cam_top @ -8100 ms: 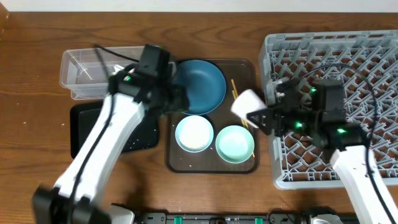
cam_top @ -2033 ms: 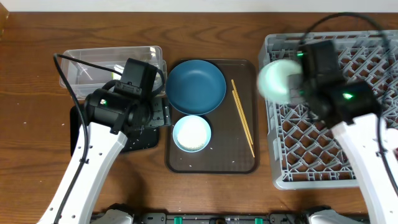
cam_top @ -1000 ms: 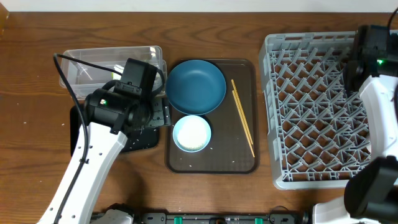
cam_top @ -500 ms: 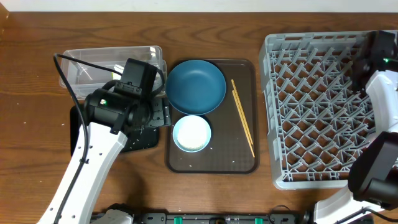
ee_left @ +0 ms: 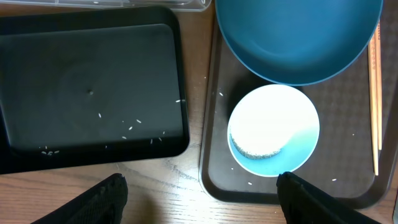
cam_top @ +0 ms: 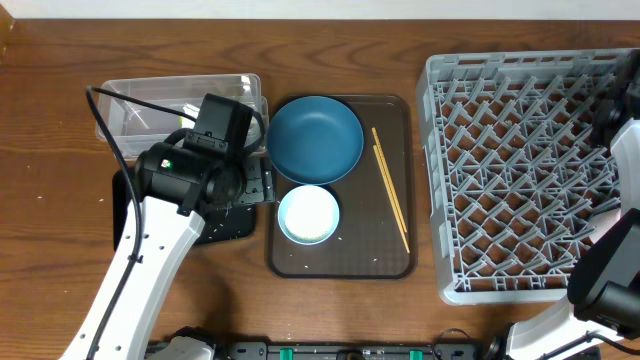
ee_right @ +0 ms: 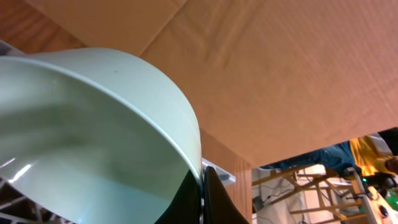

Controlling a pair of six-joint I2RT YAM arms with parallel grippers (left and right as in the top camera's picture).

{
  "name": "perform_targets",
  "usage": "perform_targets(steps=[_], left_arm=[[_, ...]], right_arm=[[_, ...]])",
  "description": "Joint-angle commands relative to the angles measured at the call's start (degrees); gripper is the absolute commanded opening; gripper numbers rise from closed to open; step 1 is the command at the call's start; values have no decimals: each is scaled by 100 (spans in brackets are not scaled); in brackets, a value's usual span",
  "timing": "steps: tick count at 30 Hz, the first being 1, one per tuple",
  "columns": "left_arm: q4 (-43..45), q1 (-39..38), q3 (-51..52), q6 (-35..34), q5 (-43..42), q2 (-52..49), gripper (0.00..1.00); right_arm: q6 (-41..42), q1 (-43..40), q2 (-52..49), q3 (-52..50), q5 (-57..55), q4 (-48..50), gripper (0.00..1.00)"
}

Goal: Sort waste into correct bins and load items into the dishwasher rack
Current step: 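Lift the mint green bowl with the right gripper into the rack, then lower the mint green bowl into the rack slots with the right gripper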

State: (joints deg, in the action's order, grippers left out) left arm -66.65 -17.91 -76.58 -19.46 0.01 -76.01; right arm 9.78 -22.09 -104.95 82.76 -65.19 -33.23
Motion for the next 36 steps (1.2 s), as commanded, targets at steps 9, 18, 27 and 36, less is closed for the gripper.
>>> perform_targets(steps=[9,18,27,36], left_arm=[[-15,-2,-13,31,44,2,80],[-11,-2,-13,31,44,2,80],[-11,-2,-13,31,44,2,80],[-13,-2,-13,31,44,2,80]], right_arm=[[-323,-81,-498,26,-59,81,2],[-146,46,-929,26,-140,-223,1],[-39,431,-922,26,-74,-254,1],[-42,645,-922,26,74,-236,3]])
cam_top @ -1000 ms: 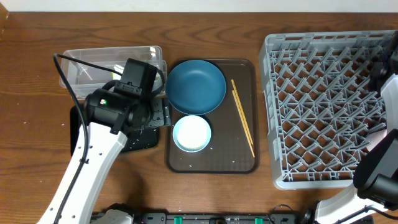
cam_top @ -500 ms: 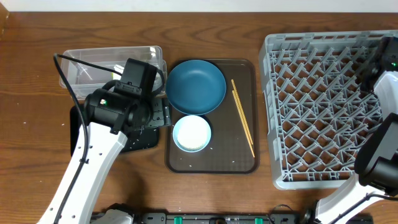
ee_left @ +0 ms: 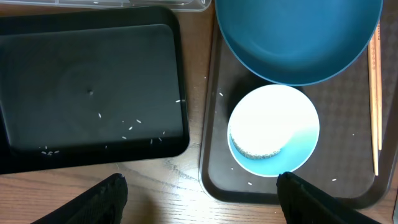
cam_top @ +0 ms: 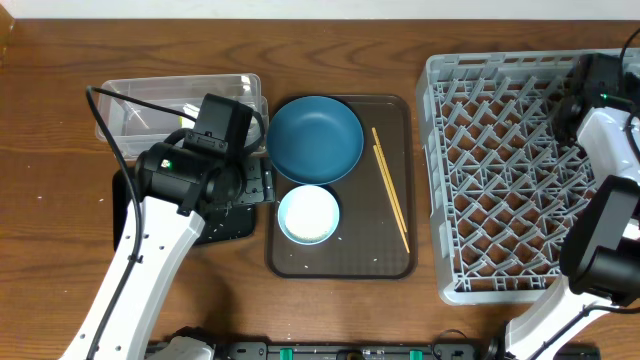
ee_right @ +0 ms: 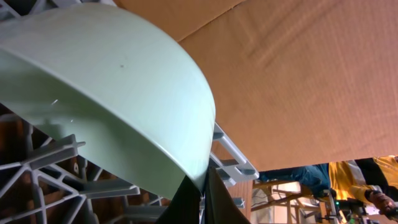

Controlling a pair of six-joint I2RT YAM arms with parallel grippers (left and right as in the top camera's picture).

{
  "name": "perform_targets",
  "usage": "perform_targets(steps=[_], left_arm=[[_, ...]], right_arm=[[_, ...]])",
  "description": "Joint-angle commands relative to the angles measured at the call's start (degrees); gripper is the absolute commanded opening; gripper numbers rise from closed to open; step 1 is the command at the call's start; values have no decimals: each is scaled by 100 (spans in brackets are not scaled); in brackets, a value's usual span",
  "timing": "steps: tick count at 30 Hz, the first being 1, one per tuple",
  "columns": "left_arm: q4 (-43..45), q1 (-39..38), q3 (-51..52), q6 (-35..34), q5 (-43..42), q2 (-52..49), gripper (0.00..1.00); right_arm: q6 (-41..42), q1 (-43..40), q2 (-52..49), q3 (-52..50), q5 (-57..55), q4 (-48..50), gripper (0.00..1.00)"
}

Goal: Sort waste into correct bins and load items into the dishwasher rack
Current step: 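Lower the mint green bowl into the rack slots with the right gripper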

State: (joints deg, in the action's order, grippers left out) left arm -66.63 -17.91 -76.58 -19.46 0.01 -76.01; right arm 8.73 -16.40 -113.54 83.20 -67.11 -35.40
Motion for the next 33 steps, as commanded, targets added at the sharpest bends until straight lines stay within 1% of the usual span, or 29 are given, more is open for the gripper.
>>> perform_targets(steps=[1,5,7,8,10,12,17,20,22,23,28,33], left_arm=[[-15,-2,-13,31,44,2,80],[-7,-2,-13,31,46,2,80],[4,-2,-13,31,44,2,80],[7,-2,-13,31,46,2,80],[4,-2,-13,31,46,2,80],[4,-2,-13,31,46,2,80],[4,-2,-13,31,46,2,80],[4,-2,-13,31,46,2,80],[4,-2,-13,31,46,2,80],[2,-2,-13,31,46,2,80],[0,-2,-13,31,46,2,80],[0,-2,-13,31,46,2,80]], right_arm=[[63,81,-63,-17,369,-28,5],[63,146,-63,-17,662,-188,18],[68,149,-61,-17,778,-249,26],[68,157,-59,-17,846,-286,31],[68,160,-46,-15,977,-341,38],[68,162,24,-15,1172,-393,43],[63,212,601,-15,2026,-479,47],[61,223,1110,-15,2234,-501,52],[59,223,1456,-13,2389,-503,59],[59,223,1602,-13,2463,-492,60],[-22,212,2192,-15,3062,-568,58],[-15,223,2398,-15,3340,-1047,59]])
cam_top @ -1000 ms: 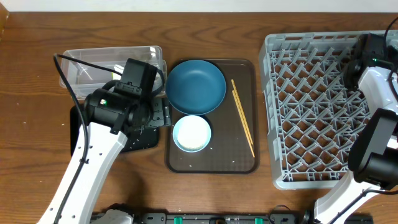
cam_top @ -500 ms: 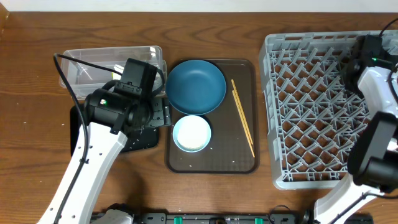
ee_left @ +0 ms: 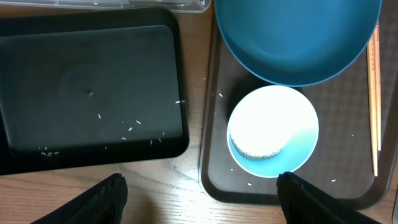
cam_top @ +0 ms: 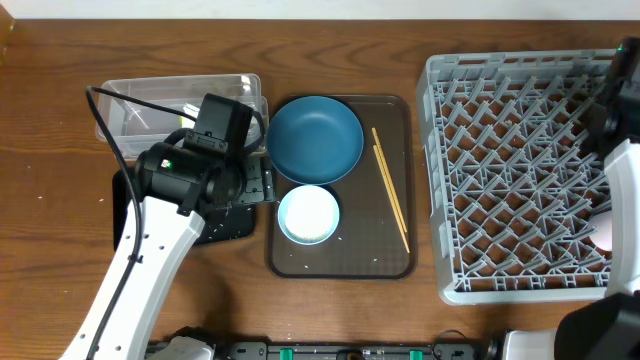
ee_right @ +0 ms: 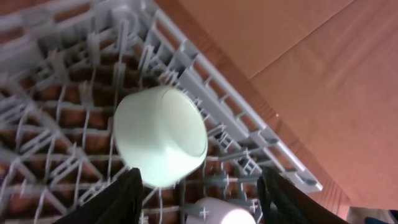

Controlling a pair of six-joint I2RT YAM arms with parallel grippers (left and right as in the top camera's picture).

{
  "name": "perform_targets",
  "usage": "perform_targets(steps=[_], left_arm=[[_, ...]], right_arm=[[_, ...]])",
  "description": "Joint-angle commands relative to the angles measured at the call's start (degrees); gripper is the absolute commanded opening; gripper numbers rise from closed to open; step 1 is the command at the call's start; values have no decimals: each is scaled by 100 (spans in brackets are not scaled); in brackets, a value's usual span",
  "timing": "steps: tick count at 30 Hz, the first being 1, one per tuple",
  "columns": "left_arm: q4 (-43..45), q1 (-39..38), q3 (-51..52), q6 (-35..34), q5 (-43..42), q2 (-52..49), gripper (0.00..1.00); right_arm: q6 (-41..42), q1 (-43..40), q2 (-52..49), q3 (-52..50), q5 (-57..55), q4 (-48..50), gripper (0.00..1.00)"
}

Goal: Sort waste into correct bins and load items into the dishwasher rack
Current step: 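Lower the mint green bowl into the rack slots with the right gripper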

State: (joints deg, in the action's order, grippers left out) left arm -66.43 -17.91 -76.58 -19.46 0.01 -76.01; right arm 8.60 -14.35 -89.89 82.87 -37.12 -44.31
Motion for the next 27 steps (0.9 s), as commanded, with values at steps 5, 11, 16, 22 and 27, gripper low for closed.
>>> perform_targets(steps=[5,11,16,22,27], left_arm=[[-17,-2,-13,33,46,2,80],[-17,-2,-13,31,46,2,80],[-20,-2,-13,31,46,2,80],[-17,-2,-13,31,46,2,80],[-20,-2,-13,31,46,2,80]], right_arm=[[13,17,42,17,1036,-933,61],[17,15,17,15,1794,-1198,17],[-39,11,-116,15,2208,-949,1],[-101,11,-597,15,2277,-763,1],[-96,4,-1113,15,1749,-466,1]])
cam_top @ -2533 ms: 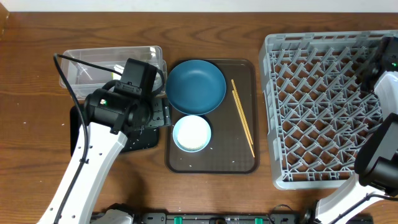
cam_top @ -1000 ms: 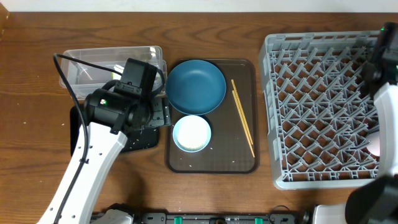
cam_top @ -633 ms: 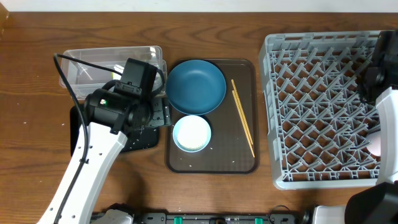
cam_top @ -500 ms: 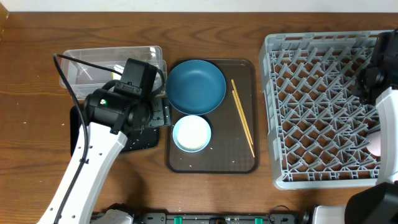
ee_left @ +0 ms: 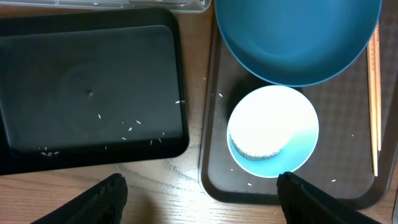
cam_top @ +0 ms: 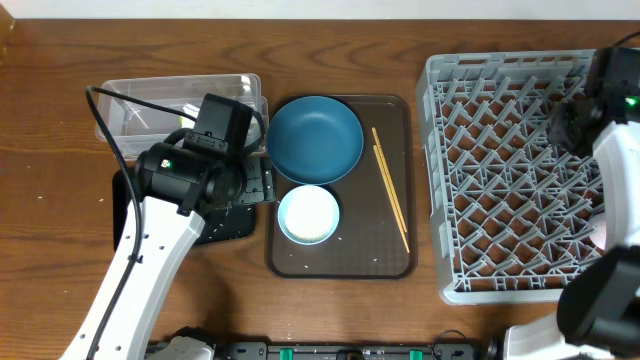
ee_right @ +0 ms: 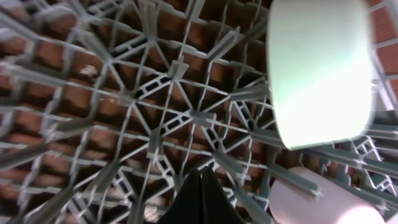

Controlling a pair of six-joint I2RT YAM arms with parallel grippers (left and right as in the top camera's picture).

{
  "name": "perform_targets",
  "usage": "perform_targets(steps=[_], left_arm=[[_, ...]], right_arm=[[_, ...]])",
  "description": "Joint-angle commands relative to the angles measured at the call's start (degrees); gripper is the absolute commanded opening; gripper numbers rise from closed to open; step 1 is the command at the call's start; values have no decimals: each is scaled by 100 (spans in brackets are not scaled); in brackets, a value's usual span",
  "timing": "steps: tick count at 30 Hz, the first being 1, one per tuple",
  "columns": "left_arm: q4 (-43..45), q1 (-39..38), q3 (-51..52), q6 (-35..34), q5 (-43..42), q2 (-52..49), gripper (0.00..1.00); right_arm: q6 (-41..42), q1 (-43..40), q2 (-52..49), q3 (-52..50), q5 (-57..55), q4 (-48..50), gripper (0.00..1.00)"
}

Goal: Sort waste into correct bins and load items into the dishwasher rack
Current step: 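Lower the mint green bowl into the rack slots with the right gripper, then tilt and press the mint green bowl upright between the rack tines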

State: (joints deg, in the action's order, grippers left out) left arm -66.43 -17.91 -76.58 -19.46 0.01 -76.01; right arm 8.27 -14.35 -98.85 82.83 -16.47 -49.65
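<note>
On the brown tray (cam_top: 340, 262) lie a dark blue plate (cam_top: 315, 138), a small light blue bowl (cam_top: 308, 215) with rice grains in it, and a pair of chopsticks (cam_top: 390, 190). My left gripper (ee_left: 199, 200) hangs open above the tray's near left corner, the bowl (ee_left: 273, 130) just ahead of it. The grey dishwasher rack (cam_top: 500, 180) stands on the right. My right gripper (ee_right: 200, 193) is shut and empty, close above the rack's grid (ee_right: 124, 106). A pale green bowl (ee_right: 320, 68) and a pink cup (ee_right: 311, 199) rest in the rack to its right.
A clear plastic bin (cam_top: 175, 100) sits at the back left. In front of it is a black bin (ee_left: 87, 87) with scattered rice grains. The right arm (cam_top: 615, 130) reaches over the rack's far right side.
My right gripper was open above the green bowl lying in the rack; now it is shut, lower over the grid, with the bowl off to its right. The left arm has not moved.
My right gripper first held the pale green bowl by its rim at the rack's far right. Then it held it against the rack's ribs. Then it stood open with the bowl resting in the rack beside the pink cup. Now it is shut on nothing. The left arm stayed still.
</note>
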Motion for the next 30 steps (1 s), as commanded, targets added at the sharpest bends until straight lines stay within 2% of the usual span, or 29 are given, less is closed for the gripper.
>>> perform_targets(steps=[1,5,10,19,21,30], left_arm=[[-20,-2,-13,31,46,2,80],[-17,-2,-13,31,46,2,80],[-17,-2,-13,31,46,2,80],[-17,-2,-13,31,46,2,80],[-17,-2,-13,31,46,2,80],[-17,-2,-13,31,46,2,80]], right_arm=[[-61,0,-313,20,-424,116,1],[-48,-46,-549,20,-977,238,1],[310,-203,-564,22,-2253,291,1],[505,-413,-564,22,-2483,177,1],[780,-411,-562,22,-2774,140,1],[671,-278,-372,33,-1427,151,1]])
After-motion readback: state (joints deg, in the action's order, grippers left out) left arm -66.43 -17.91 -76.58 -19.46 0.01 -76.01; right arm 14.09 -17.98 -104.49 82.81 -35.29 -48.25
